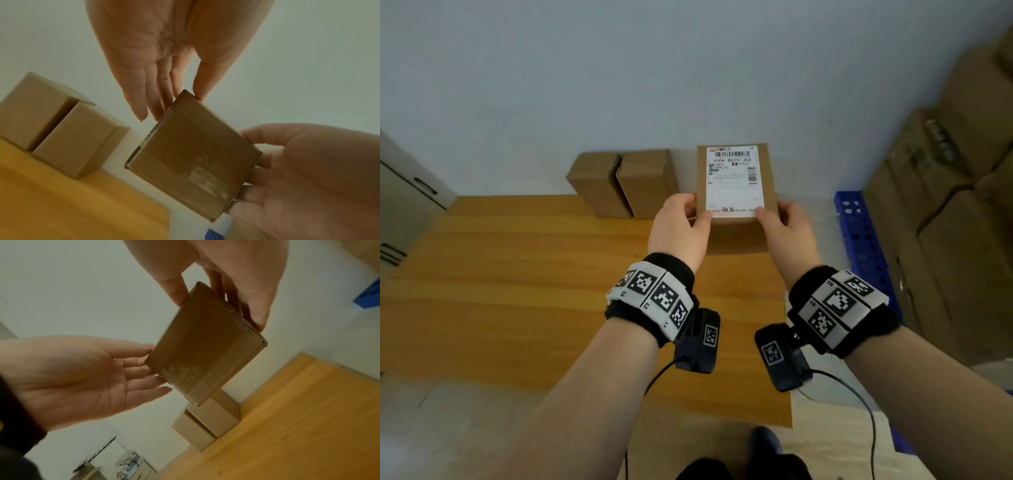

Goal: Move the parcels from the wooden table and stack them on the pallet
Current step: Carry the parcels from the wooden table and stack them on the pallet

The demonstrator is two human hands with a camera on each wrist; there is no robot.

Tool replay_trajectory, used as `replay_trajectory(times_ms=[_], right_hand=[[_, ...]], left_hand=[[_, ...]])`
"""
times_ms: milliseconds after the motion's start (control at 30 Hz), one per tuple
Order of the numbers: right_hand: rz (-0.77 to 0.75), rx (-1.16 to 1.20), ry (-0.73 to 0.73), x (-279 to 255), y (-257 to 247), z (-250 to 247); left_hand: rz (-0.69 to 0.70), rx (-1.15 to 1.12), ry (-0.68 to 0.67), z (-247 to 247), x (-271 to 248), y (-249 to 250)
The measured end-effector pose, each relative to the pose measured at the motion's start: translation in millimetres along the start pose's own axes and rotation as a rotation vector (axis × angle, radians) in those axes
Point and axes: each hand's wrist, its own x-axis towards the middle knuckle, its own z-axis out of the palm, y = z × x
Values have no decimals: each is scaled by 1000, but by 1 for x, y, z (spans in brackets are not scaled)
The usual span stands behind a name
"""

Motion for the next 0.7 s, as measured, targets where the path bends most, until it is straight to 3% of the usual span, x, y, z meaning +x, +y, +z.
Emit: replay_trajectory(times_ms=[400,700], right_hand=[[-291,48,182,-109,-63,-70],[-403,34,338,-177,-87,-163]], left_hand=[[390,-64,46,-47,-91,65],[607,-172,-16,-30,-159,137]])
